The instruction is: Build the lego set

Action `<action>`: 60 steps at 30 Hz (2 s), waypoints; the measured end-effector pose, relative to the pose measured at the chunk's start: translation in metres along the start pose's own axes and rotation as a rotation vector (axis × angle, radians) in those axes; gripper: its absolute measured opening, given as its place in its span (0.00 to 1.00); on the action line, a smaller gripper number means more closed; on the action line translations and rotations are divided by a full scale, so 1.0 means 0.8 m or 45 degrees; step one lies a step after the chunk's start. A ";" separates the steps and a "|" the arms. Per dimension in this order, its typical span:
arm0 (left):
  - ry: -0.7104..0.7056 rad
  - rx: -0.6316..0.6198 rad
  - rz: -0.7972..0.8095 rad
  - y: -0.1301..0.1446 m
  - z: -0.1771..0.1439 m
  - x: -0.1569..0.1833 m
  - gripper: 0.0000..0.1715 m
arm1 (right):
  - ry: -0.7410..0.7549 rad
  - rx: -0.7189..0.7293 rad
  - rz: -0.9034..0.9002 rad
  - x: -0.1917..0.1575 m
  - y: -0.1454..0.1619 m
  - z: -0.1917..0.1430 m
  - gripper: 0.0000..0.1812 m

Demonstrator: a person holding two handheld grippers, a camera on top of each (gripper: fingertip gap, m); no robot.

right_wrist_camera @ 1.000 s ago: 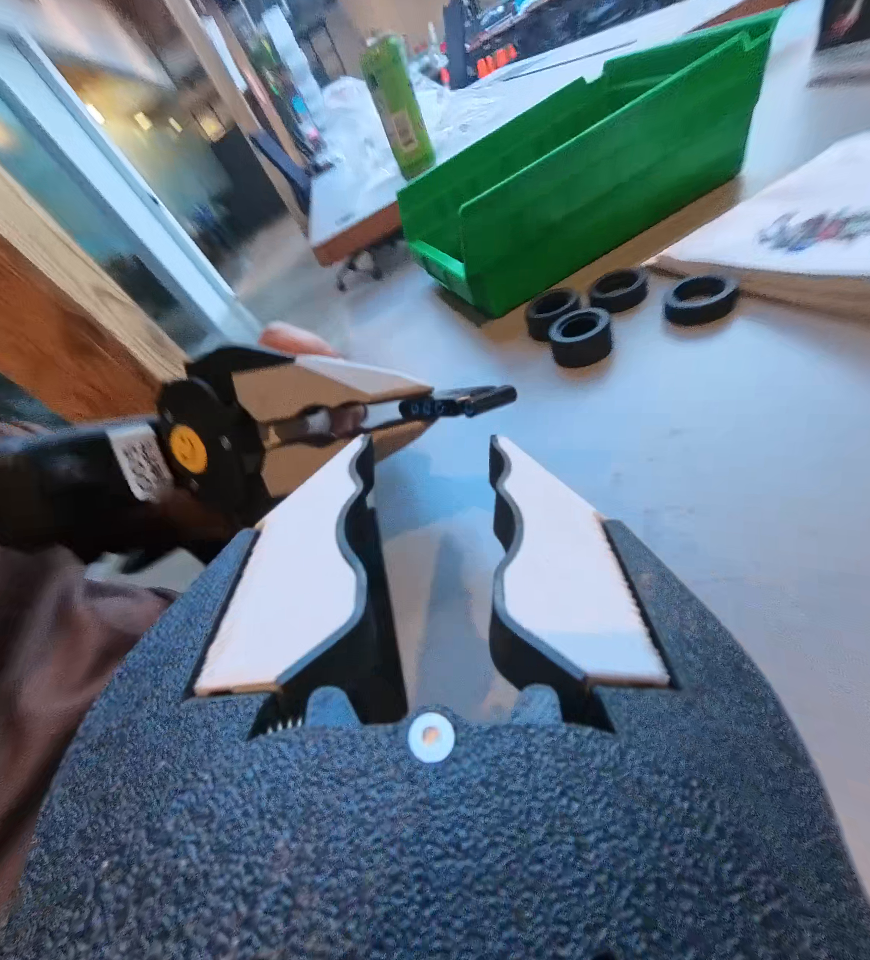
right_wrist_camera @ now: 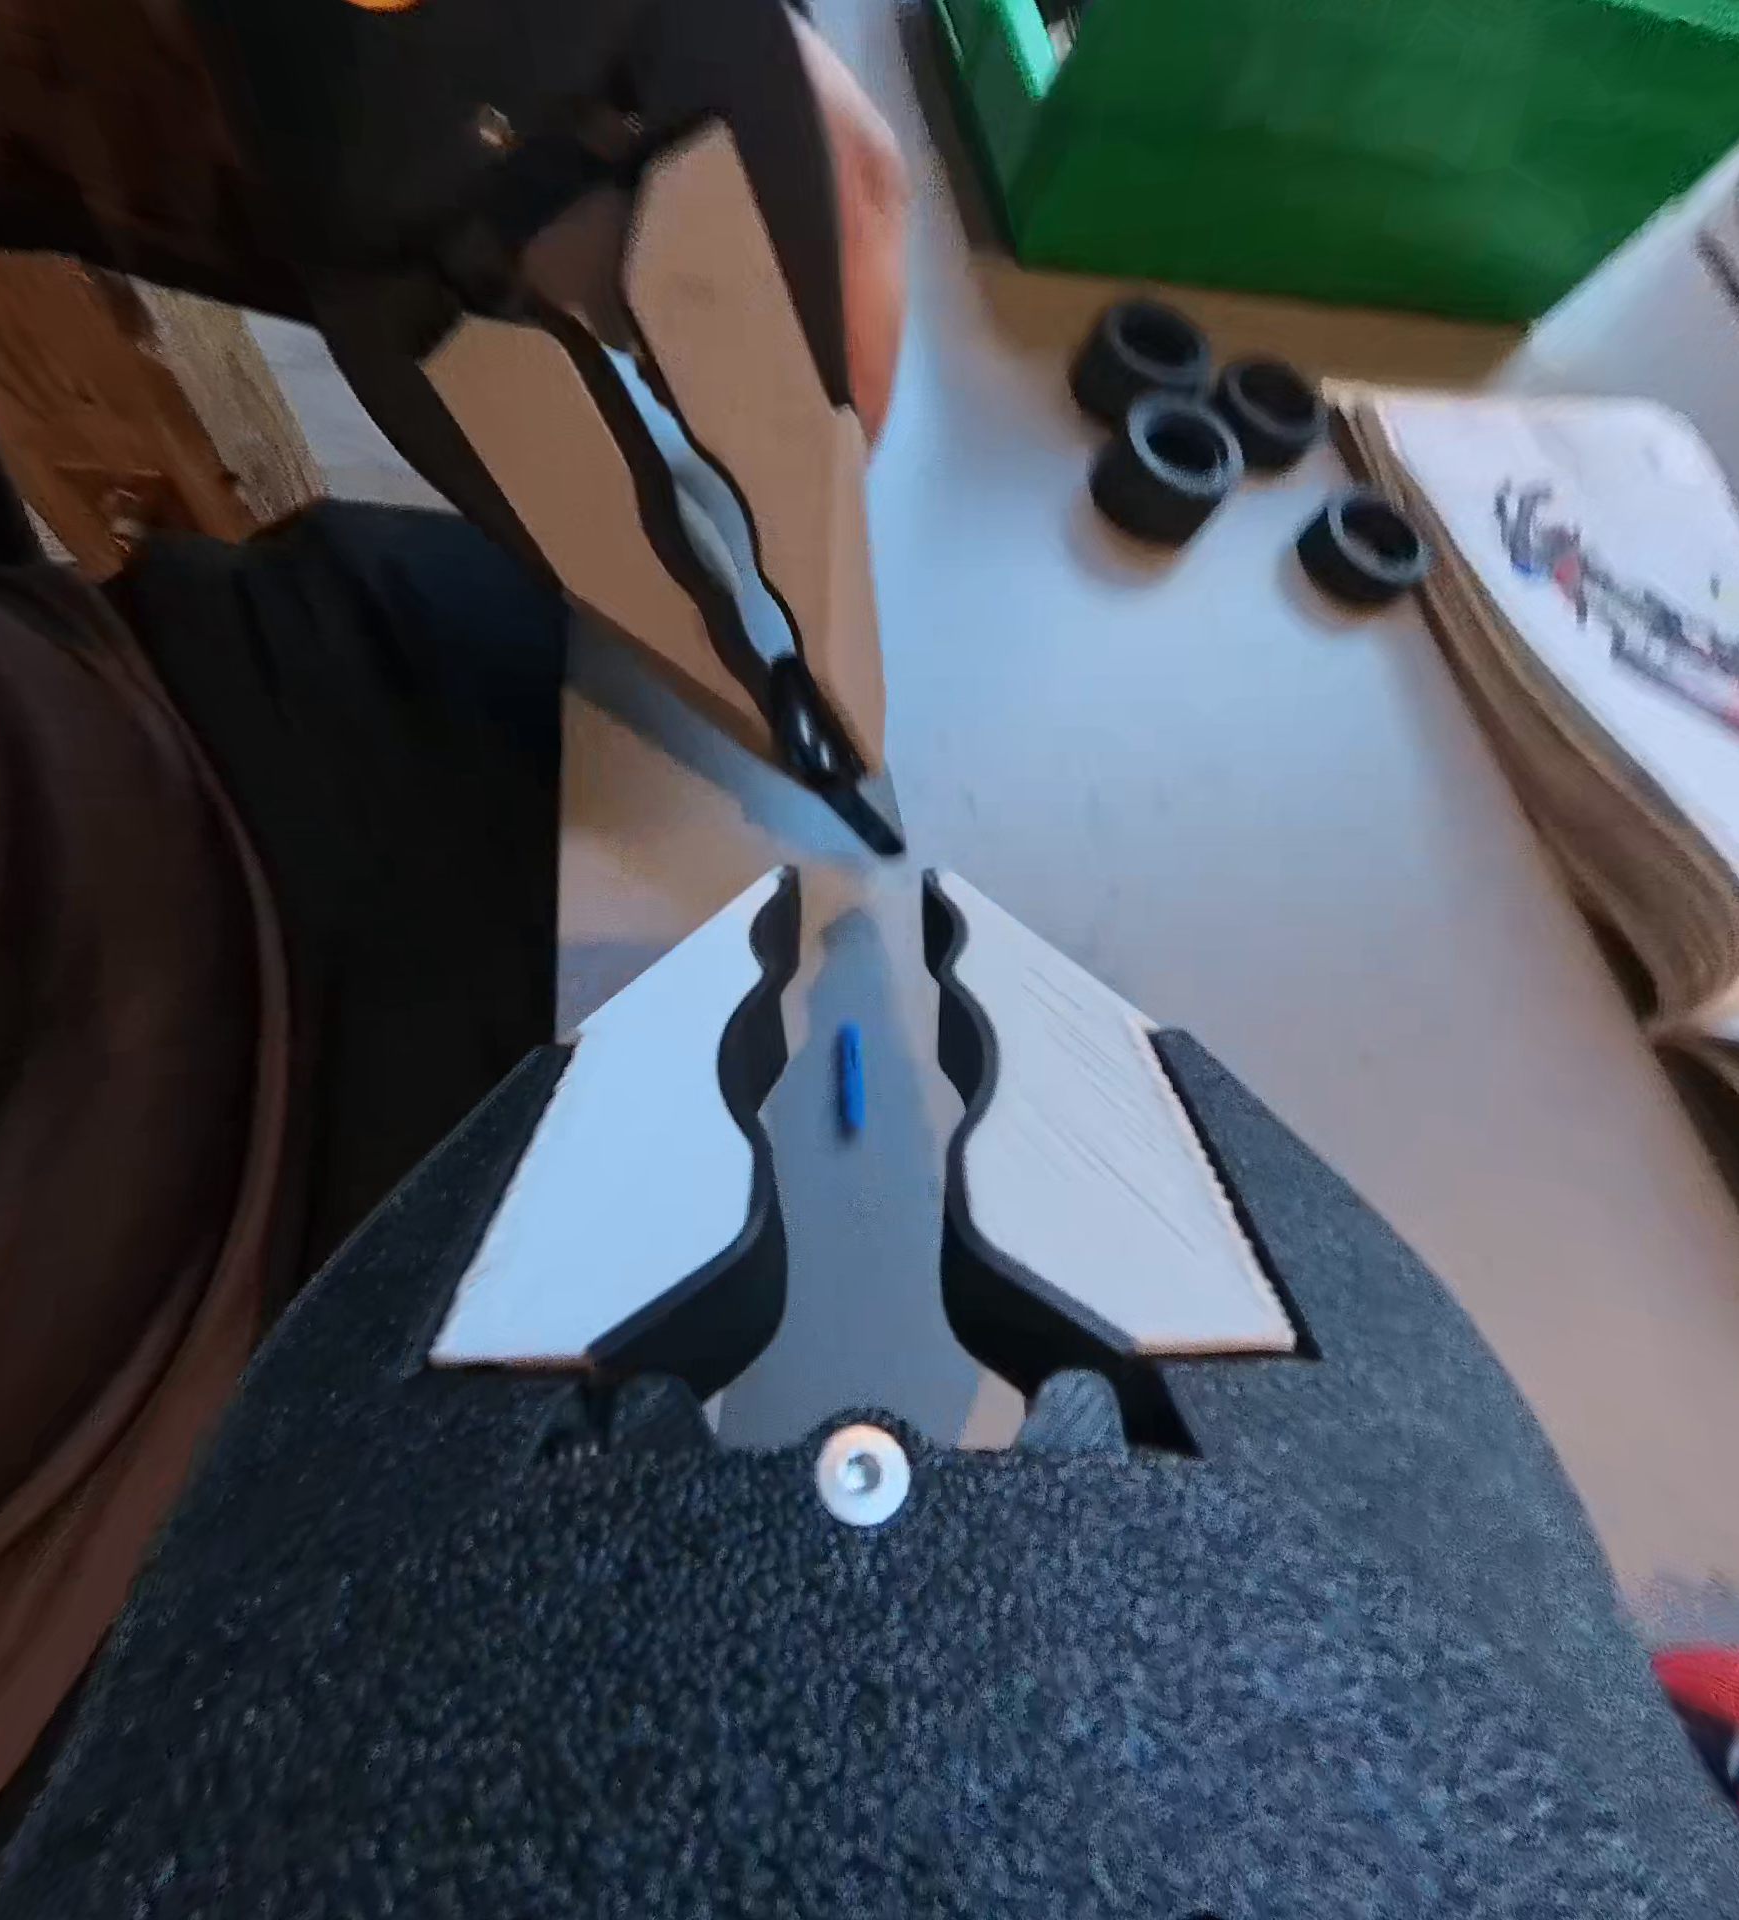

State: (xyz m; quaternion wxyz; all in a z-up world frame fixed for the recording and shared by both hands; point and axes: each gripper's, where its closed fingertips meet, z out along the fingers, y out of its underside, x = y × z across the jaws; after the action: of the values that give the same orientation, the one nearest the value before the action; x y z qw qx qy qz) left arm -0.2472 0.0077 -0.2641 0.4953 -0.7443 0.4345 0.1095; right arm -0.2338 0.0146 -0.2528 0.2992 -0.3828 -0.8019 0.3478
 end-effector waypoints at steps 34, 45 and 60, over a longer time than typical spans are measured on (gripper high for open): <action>0.044 -0.038 0.168 -0.013 0.017 0.017 0.15 | -0.331 -0.008 0.491 -0.022 0.027 -0.007 0.02; -0.016 0.018 0.099 -0.027 0.025 0.013 0.01 | -0.148 0.057 0.300 -0.009 0.017 -0.011 0.08; 0.161 0.045 -0.086 -0.022 0.023 0.025 0.01 | 0.092 -0.071 -0.230 -0.020 0.016 -0.001 0.03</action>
State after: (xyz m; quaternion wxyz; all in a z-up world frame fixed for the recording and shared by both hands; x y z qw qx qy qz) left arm -0.2164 0.0146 -0.2738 0.4835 -0.7550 0.4413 0.0377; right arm -0.2199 0.0080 -0.2662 0.3471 -0.3295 -0.8312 0.2829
